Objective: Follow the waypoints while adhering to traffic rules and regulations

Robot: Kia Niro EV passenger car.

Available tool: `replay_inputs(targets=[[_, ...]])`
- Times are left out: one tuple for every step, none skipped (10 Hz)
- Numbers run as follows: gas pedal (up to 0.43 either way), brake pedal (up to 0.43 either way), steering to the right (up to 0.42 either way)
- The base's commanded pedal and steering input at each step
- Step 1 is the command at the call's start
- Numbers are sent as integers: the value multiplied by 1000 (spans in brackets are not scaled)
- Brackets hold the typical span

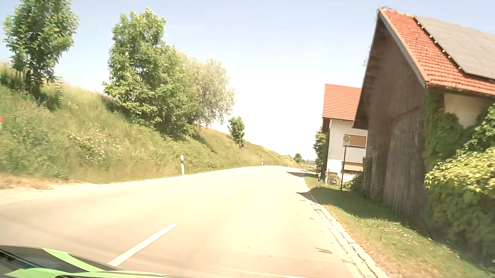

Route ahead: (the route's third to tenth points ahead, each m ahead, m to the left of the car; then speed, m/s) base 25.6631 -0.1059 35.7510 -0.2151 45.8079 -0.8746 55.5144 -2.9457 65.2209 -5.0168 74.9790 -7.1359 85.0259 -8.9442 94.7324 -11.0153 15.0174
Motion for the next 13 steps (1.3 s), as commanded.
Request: replay_inputs(targets=[[0,0,11],[0,0,11],[0,0,11],[0,0,11],[0,0,11],[0,0,11],[0,0,11],[0,0,11],[0,0,10],[0,0,10],[0,0,10],[0,0,9],[0,0,9]])
